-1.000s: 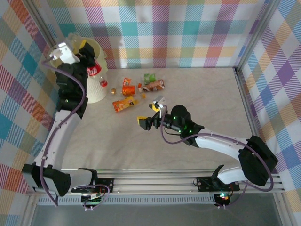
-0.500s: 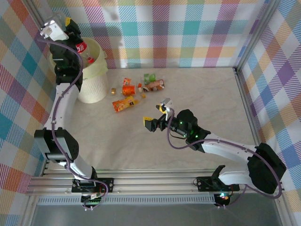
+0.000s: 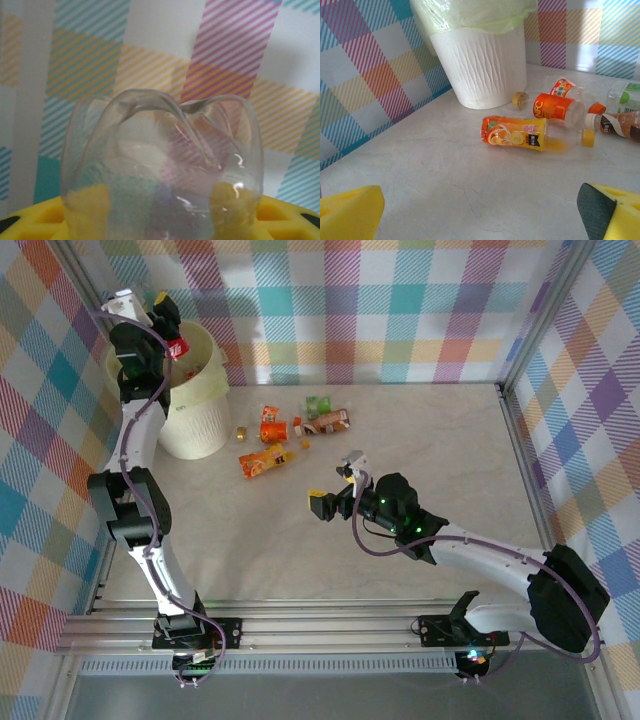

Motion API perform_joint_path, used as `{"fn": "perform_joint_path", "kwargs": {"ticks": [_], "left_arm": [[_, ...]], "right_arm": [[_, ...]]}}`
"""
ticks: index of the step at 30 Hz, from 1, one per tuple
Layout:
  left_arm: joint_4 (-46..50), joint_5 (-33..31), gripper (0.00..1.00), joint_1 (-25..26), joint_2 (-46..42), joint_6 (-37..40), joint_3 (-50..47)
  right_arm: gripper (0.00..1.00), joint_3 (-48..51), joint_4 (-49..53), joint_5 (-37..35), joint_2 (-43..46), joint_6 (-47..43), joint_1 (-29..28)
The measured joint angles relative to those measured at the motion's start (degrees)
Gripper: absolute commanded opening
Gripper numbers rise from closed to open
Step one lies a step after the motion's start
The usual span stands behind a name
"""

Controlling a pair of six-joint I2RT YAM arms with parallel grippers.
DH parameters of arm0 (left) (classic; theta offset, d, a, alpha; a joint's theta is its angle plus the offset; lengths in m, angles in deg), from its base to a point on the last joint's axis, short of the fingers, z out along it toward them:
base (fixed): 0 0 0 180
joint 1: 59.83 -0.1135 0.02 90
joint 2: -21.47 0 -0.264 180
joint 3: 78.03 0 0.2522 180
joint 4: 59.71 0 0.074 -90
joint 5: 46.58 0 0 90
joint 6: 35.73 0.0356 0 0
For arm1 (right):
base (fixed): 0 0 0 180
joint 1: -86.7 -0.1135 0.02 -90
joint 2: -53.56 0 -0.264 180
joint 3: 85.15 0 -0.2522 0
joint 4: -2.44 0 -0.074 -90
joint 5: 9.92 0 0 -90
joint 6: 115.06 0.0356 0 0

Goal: Put the plastic bottles in the bin

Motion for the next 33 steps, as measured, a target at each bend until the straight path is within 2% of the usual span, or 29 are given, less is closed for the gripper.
{"fn": "perform_joint_path", "kwargs": {"ticks": [6, 16, 25, 30, 33], "left_arm": [[0.8, 8.5, 0.56, -2.4, 0.7, -1.8, 0.0], [2.4, 16.0, 0.71, -3.1, 2.7, -4.3, 0.0], [5.4, 17.7, 0.82, -3.1, 3.5, -6.7, 0.2], [10.2, 17.5, 0.81, -3.1, 3.3, -7.1, 0.6], [14.0, 15.0, 0.83, -2.9, 2.6, -6.8, 0.6]], "right_arm": [[1.0, 0.0, 1.7, -0.6, 0.0, 0.0, 0.0], [1.0, -1.4, 2.8, -0.5, -3.8, 0.0, 0.0], [1.0, -2.6, 3.0, -0.6, -4.0, 0.2, 0.0], [1.0, -2.6, 3.2, -0.6, -4.2, 0.7, 0.0], [1.0, -2.7, 3.3, -0.6, -4.5, 1.1, 0.0]]}}
